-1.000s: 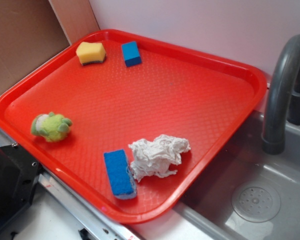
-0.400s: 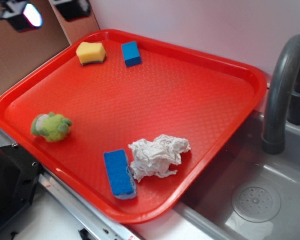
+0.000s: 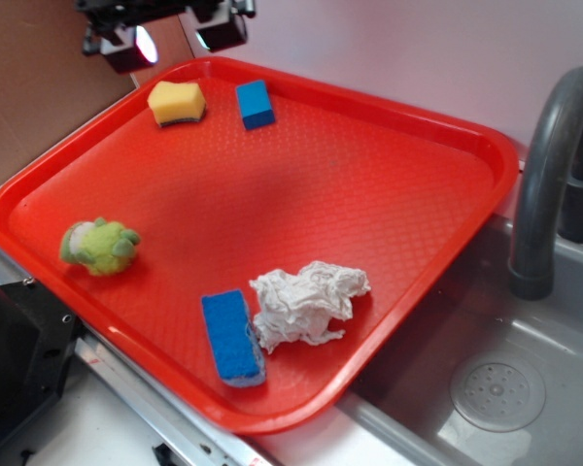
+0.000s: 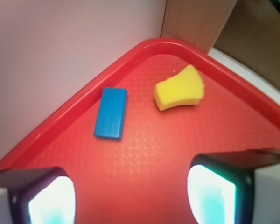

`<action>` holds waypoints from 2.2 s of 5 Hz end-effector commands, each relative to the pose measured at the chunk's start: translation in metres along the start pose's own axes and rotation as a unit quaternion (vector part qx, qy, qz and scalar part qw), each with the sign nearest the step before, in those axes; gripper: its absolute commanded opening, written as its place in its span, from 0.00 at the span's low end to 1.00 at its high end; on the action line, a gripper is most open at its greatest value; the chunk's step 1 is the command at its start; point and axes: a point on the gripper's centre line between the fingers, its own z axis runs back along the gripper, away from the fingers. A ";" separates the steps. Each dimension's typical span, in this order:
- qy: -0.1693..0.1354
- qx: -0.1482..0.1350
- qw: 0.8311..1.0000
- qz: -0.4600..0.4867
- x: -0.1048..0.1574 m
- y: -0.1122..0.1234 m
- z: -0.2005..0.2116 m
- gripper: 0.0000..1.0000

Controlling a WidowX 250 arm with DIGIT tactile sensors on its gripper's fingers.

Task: Grab the blue block.

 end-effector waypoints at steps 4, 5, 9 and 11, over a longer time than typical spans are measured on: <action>-0.001 0.048 0.999 0.025 0.043 -0.014 -0.094 1.00; 0.012 0.055 0.998 0.022 0.038 -0.013 -0.108 1.00; 0.058 0.021 0.997 -0.045 0.012 -0.004 -0.054 0.00; 0.119 -0.051 0.971 -0.202 -0.026 -0.003 0.056 0.00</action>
